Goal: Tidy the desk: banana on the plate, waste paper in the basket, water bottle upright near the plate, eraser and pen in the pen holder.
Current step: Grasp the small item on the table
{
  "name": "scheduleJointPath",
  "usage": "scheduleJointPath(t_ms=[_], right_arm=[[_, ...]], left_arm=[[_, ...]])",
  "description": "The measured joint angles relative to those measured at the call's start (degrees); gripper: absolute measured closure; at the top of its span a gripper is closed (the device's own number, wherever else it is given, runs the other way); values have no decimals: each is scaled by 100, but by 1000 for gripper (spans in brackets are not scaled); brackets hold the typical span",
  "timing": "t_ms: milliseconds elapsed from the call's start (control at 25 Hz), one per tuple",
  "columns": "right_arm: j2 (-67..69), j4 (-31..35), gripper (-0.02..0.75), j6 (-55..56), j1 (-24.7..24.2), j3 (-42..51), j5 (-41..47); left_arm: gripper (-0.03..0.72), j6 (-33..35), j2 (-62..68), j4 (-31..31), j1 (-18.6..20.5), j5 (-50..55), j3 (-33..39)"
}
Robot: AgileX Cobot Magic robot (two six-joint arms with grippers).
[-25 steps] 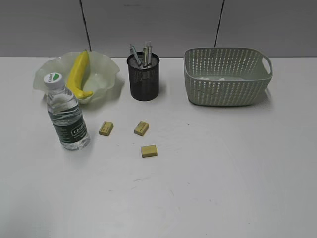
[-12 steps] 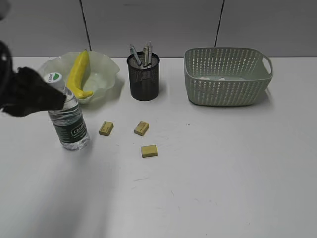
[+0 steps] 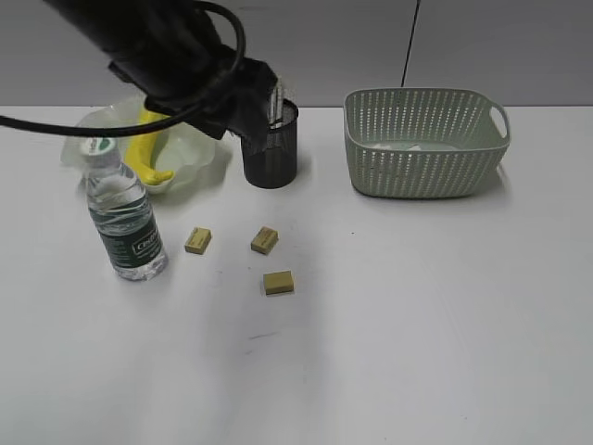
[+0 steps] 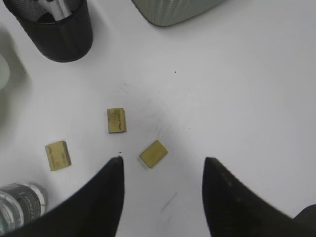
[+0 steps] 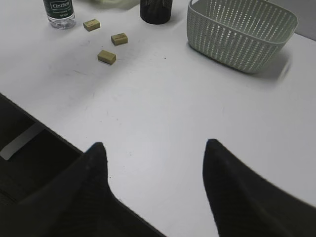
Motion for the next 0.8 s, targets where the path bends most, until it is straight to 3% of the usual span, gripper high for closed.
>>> scheduleJointPath(t_ms=[360, 600, 800], right_arm=[[0, 0, 252, 7, 0, 0, -5], [0, 0, 252, 7, 0, 0, -5], [0, 0, 252, 7, 0, 0, -5]], left_arm=[[304, -887, 1971, 1053, 59, 1574, -2427], [303, -979, 3059, 1161, 351, 2268, -3621], [301, -979, 3619, 1163, 595, 2284, -4097]])
